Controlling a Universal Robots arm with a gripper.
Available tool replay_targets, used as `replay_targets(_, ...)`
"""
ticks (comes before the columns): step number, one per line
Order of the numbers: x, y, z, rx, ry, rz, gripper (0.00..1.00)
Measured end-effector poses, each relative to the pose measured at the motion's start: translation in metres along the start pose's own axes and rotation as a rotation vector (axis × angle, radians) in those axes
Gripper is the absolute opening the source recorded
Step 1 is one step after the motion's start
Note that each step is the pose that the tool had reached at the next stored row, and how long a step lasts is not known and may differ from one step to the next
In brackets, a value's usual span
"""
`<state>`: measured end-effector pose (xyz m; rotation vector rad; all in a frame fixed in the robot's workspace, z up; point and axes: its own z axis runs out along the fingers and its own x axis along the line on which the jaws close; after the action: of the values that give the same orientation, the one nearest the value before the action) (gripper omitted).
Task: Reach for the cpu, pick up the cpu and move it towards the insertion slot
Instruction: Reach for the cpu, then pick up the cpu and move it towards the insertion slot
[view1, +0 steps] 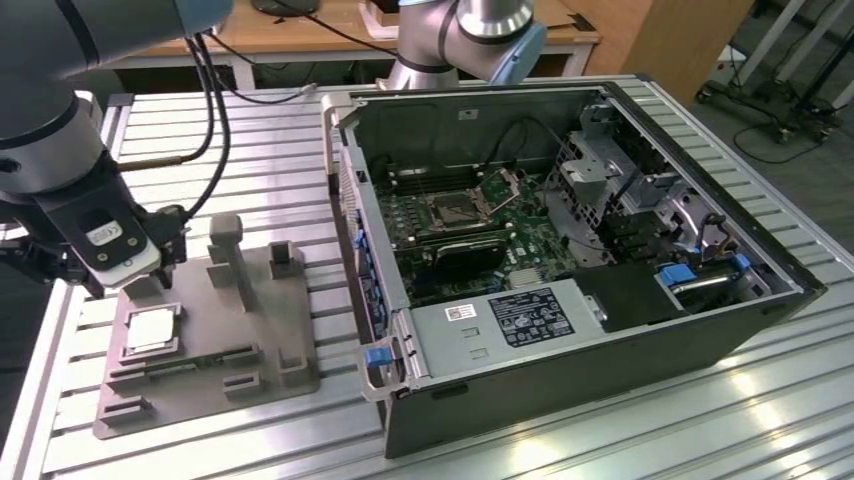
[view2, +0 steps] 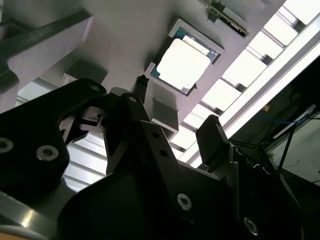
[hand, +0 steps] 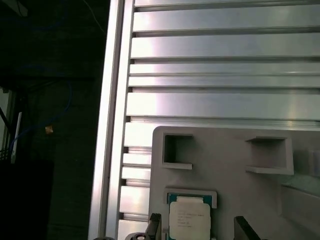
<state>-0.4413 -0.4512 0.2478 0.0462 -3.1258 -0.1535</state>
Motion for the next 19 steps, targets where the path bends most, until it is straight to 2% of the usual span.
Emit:
replay_targets(14,0.0001,-0.0108,0.0244,0.0000,-0.0002,0.002,0.66)
replay_targets(19,0.0004,-0.0120,0.0310,0.0018,0.0000,0.002,0.66)
